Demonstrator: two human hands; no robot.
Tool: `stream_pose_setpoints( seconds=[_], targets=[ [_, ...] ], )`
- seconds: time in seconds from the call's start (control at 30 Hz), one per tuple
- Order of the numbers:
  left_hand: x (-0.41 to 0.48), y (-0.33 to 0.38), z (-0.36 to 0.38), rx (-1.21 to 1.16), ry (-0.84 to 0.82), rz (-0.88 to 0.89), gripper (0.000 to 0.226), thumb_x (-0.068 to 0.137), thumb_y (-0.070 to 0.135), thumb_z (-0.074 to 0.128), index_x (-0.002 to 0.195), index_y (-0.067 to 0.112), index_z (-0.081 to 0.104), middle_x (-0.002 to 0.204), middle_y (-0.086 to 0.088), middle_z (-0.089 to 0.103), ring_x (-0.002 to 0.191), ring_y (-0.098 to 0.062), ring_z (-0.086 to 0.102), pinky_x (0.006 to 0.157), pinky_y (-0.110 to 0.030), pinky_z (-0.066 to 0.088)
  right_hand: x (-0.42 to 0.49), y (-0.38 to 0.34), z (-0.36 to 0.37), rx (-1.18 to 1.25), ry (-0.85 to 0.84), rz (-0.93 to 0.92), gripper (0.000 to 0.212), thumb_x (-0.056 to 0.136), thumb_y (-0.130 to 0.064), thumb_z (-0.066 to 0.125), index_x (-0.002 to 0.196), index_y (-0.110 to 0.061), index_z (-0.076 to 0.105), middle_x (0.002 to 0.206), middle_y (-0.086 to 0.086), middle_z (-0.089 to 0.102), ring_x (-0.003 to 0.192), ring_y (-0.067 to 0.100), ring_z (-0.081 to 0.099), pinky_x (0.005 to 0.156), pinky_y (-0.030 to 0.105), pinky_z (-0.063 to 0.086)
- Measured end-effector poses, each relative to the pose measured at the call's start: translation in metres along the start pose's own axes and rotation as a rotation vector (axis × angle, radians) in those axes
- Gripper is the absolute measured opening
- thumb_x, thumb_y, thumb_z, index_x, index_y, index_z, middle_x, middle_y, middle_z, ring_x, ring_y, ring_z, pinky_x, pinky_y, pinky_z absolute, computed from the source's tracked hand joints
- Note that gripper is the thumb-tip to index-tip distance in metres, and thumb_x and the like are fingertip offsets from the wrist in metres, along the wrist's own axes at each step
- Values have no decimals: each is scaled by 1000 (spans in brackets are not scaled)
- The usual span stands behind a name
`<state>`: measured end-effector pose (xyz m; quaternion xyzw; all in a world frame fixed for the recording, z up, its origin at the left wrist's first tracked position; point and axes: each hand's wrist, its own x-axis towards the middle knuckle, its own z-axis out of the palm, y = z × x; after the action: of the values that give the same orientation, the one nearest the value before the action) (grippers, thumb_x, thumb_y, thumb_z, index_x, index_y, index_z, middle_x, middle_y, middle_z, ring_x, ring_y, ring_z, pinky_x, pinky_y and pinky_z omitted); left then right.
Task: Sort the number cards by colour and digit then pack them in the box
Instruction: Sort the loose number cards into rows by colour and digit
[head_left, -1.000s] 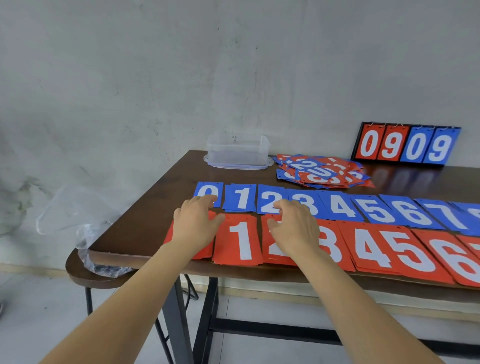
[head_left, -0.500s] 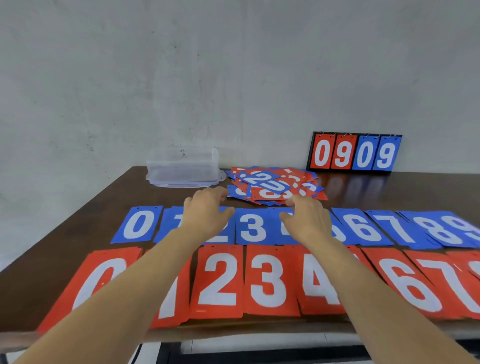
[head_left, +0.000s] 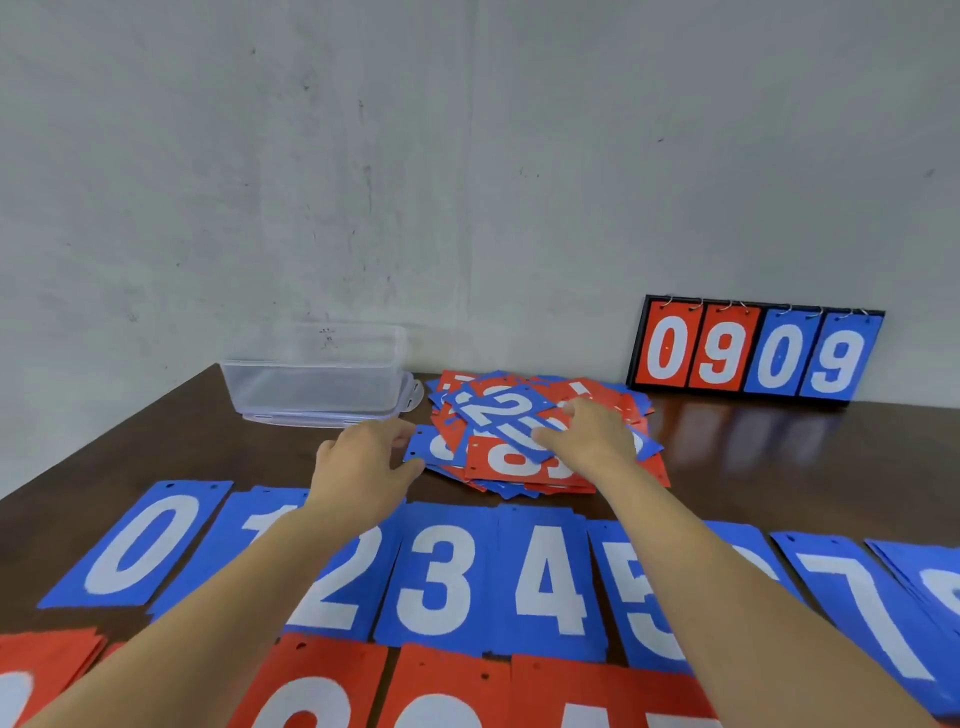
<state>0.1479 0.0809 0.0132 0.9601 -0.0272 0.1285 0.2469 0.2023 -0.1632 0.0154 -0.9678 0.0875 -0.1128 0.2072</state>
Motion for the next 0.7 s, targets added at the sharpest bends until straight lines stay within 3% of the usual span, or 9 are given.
stream_pose_setpoints(
  seconds=[0.1,0.2,0.3,0.37,0.47,0.57,0.7],
  targets=[
    [7,-8,5,7,-1,-18,43,90,35,62,132,26,54,123,8,63,116,-13,56,105,-42,41,28,-3,11,-77,-90,-85,83,78,-64,64,142,-17,39,143,4,45,132,27,40,104,44,38],
    [13,-13,7,-11,-7,-32,44,90,34,63,132,25,54,124,8,62,116,-11,55,104,-41,42,45,-8,22,-134,-167,-192,98,78,-69,59,152,-18,20,155,3,28,142,27,23,112,45,23],
    [19,-17,8,-15,-21,-31,45,90,34,63,133,25,53,124,8,62,116,-11,55,104,-40,42,46,-11,27,-206,-286,-261,95,84,-67,54,154,-20,11,159,6,18,146,28,10,117,45,12],
    [23,-17,9,-10,-48,-32,45,91,33,62,134,25,52,125,8,61,115,-11,55,105,-40,42,43,-9,31,-256,-259,-299,89,86,-67,50,153,-21,15,156,7,26,145,27,16,116,44,13],
    [29,-13,11,-7,-71,-23,46,91,34,62,135,25,51,126,8,61,115,-10,56,105,-40,42,36,-4,31,-338,-62,-392,78,86,-67,49,148,-22,32,140,4,48,133,22,36,109,39,23],
    [32,-6,12,-13,-87,0,46,92,33,62,135,24,51,125,7,61,114,-11,56,105,-40,41,27,2,28,-390,47,-432,75,81,-74,48,138,-25,47,126,1,58,122,18,45,105,36,27],
    [37,2,10,-32,-78,22,45,91,32,63,134,23,52,124,4,62,113,-12,57,103,-41,44,29,9,23,-201,176,-303,68,78,-75,52,124,-24,61,98,-6,69,104,15,55,92,35,42]
  ],
)
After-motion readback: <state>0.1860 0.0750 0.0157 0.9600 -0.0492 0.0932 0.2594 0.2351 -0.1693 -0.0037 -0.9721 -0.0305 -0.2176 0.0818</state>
